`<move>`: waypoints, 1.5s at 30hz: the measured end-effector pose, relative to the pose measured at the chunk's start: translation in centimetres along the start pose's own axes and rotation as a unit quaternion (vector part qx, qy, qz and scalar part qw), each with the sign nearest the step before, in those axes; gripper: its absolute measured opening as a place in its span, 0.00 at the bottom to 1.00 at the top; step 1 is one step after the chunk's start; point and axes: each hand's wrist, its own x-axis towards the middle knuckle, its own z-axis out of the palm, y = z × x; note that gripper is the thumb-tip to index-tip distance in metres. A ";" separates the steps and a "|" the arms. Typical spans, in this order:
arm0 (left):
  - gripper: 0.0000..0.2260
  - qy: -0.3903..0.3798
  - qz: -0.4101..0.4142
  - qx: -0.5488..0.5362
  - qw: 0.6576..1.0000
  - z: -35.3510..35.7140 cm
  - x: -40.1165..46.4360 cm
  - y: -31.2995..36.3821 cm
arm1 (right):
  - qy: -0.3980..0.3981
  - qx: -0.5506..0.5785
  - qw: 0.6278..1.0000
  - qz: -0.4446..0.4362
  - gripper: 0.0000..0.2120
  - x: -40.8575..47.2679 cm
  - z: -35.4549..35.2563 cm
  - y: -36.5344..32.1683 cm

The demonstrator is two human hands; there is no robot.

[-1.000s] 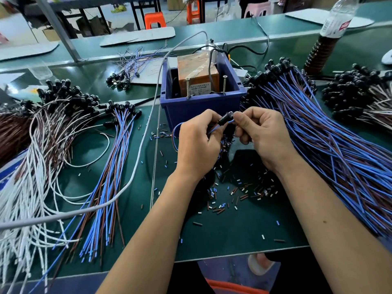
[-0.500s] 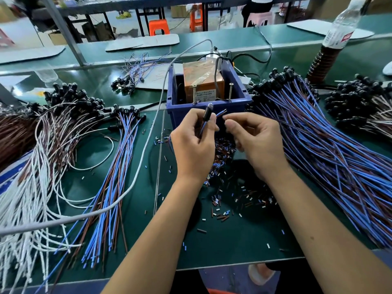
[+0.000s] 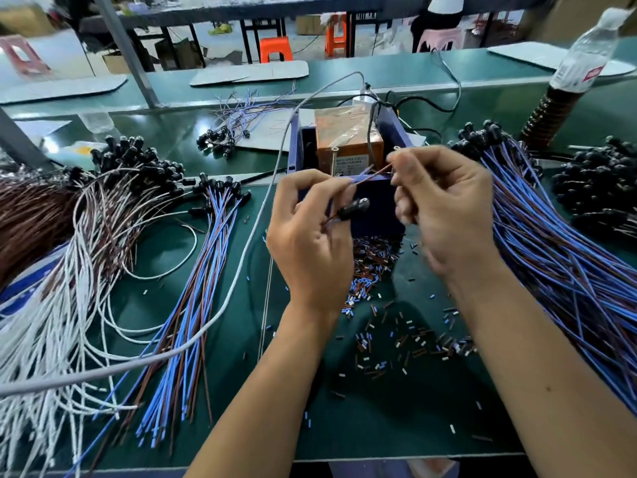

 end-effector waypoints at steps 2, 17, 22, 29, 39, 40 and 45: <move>0.03 0.036 -0.019 0.001 0.999 -0.3 0.4 -0.2 | 0.020 0.004 0.999 -0.031 0.05 0.7 -0.3 -0.4; 0.04 0.035 -0.131 0.000 0.991 0.5 0.3 -1.4 | 0.191 -0.370 0.885 -0.207 0.10 -1.7 -0.4 1.7; 0.04 0.023 -0.102 0.010 0.994 0.6 0.4 -1.2 | 0.148 -0.408 0.875 -0.214 0.09 -1.7 -0.2 1.8; 0.05 0.016 -0.102 0.010 0.995 0.4 0.4 -1.3 | 0.142 -0.409 0.876 -0.212 0.09 -1.4 0.6 2.0; 0.04 0.001 -0.059 0.067 0.996 0.0 0.5 -1.1 | 0.158 -0.385 0.887 -0.201 0.08 -1.5 0.6 2.0; 0.04 0.002 -0.058 0.064 0.996 -0.1 0.5 -1.1 | 0.162 -0.381 0.888 -0.199 0.08 -1.5 0.6 2.0; 0.05 0.007 -0.072 0.045 0.996 -0.1 0.5 -0.9 | 0.167 -0.375 0.893 -0.184 0.07 -1.5 0.5 2.0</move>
